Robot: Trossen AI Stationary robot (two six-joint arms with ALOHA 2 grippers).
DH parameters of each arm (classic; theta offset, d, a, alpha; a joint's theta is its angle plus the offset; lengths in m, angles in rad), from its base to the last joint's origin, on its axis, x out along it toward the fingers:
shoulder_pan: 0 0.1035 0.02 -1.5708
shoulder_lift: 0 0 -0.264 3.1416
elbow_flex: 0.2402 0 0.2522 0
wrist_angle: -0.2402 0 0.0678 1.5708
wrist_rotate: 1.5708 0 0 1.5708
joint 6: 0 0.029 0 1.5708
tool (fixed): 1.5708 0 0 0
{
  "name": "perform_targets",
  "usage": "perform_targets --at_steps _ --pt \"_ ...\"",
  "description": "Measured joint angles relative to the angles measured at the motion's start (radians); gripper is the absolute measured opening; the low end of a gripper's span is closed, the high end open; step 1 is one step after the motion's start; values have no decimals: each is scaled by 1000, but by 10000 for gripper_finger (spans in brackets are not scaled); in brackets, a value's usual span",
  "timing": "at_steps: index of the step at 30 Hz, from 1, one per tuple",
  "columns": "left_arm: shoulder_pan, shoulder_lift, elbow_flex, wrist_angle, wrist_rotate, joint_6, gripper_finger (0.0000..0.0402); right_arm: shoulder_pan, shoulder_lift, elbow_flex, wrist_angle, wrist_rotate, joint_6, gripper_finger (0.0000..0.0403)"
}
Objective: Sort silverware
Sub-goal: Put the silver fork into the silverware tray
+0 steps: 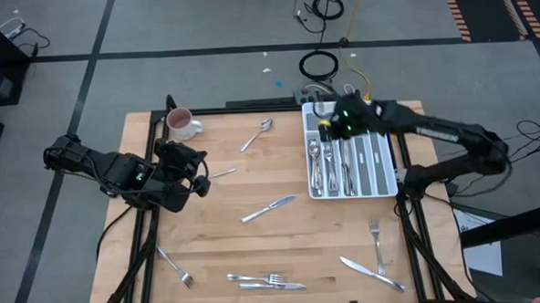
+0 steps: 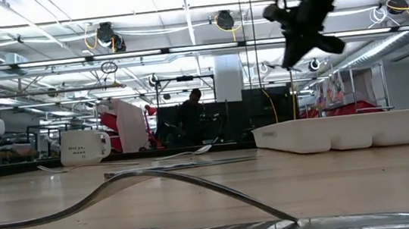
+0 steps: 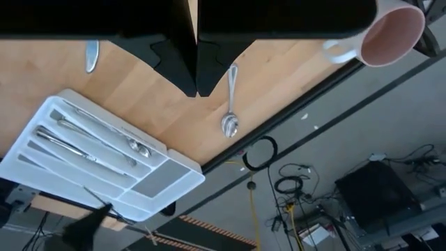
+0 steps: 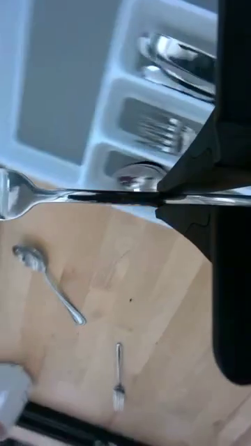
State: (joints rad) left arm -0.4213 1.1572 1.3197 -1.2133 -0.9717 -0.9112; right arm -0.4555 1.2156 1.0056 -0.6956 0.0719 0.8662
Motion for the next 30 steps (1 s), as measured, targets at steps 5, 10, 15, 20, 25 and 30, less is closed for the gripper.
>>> perform_targets --at_steps 5,10,15,20,25,30 --pt "0 0 0 0 -2 0 0 98 -49 -196 122 63 188 0" --pt "0 0 0 0 -2 0 0 177 -34 -288 143 121 316 0" --pt "0 0 0 -1 -2 0 0 229 -28 -349 155 132 385 0" --pt "0 0 0 -2 -2 0 0 275 -28 -399 195 135 446 0" --pt "0 0 0 -3 -2 1 0 302 -24 -456 289 138 481 0" --pt "0 0 0 -2 -2 1 0 322 4 -474 290 137 491 0"
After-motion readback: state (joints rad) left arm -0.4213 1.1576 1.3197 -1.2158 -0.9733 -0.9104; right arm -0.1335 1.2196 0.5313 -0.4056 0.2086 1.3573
